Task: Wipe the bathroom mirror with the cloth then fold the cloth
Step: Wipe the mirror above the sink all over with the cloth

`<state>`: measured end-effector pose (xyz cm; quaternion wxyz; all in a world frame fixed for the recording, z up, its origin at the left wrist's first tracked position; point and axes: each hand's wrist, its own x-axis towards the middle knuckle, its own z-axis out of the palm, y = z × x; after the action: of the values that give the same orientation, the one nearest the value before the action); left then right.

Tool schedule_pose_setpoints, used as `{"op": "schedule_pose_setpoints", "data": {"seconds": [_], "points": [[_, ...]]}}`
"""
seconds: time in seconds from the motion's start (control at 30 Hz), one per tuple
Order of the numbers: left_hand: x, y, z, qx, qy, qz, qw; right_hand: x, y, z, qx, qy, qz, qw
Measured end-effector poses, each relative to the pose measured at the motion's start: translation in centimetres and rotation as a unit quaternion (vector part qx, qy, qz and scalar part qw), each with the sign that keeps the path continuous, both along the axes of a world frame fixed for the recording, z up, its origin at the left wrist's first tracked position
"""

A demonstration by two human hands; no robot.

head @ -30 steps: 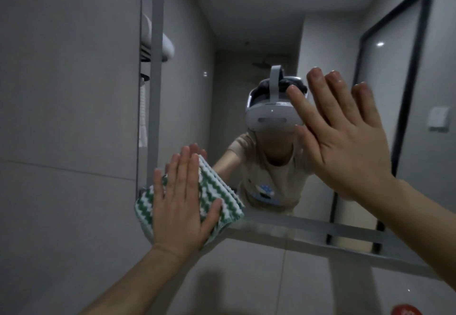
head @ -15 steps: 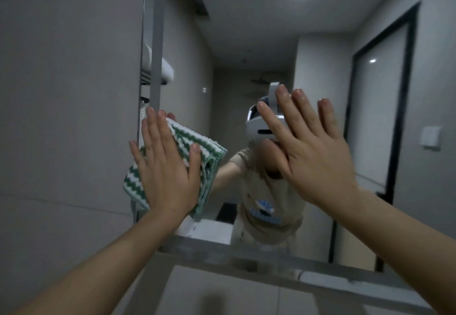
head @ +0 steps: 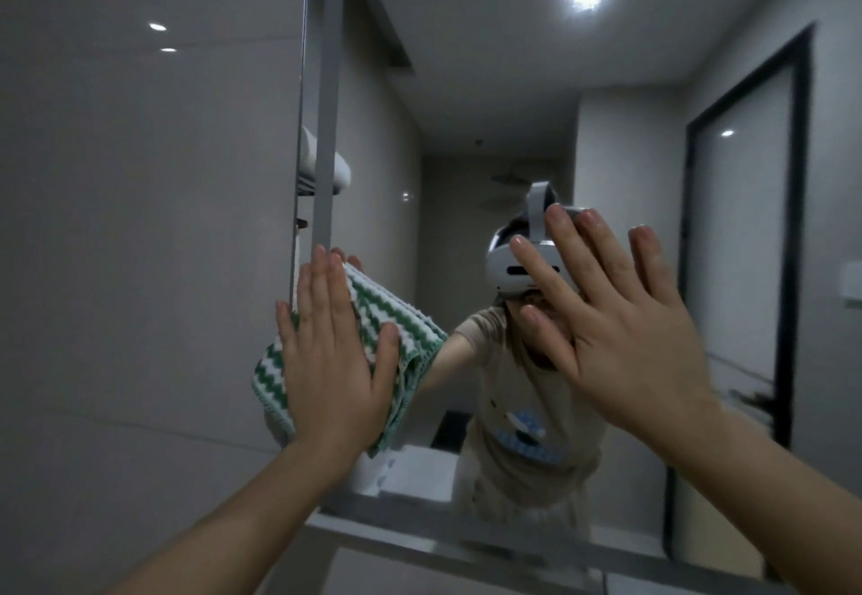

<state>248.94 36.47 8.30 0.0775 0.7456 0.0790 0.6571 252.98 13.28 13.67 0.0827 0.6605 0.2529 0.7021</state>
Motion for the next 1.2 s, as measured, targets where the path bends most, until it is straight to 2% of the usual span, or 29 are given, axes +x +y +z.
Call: {"op": "schedule_pose_setpoints", "data": {"seconds": [0.17, 0.63, 0.77, 0.9, 1.2], "points": [[0.2, -0.4, 2.0, -0.016, -0.021, 0.003, 1.0, 0.1, 0.0, -0.2, 0.013, -0.006, 0.005, 1.0], [1.3, -1.3, 18.5, -0.071, -0.05, 0.046, 0.995, -0.3, -0.1, -0.6, 0.001, 0.026, 0.021, 0.999], [1.2, -1.1, 23.8, -0.076, -0.05, 0.043, 0.995, -0.9, 1.2, 0.7, 0.038, 0.026, 0.051, 0.998], [1.3, -0.5, 28.4, -0.075, -0.059, 0.043, 0.995, -0.8, 3.3, 6.9, 0.068, 0.031, 0.068, 0.995], [1.5, 0.3, 35.9, -0.039, -0.07, 0.041, 0.996, -1.1, 6.2, 21.9, 0.106, 0.087, 0.013, 0.99]]}}
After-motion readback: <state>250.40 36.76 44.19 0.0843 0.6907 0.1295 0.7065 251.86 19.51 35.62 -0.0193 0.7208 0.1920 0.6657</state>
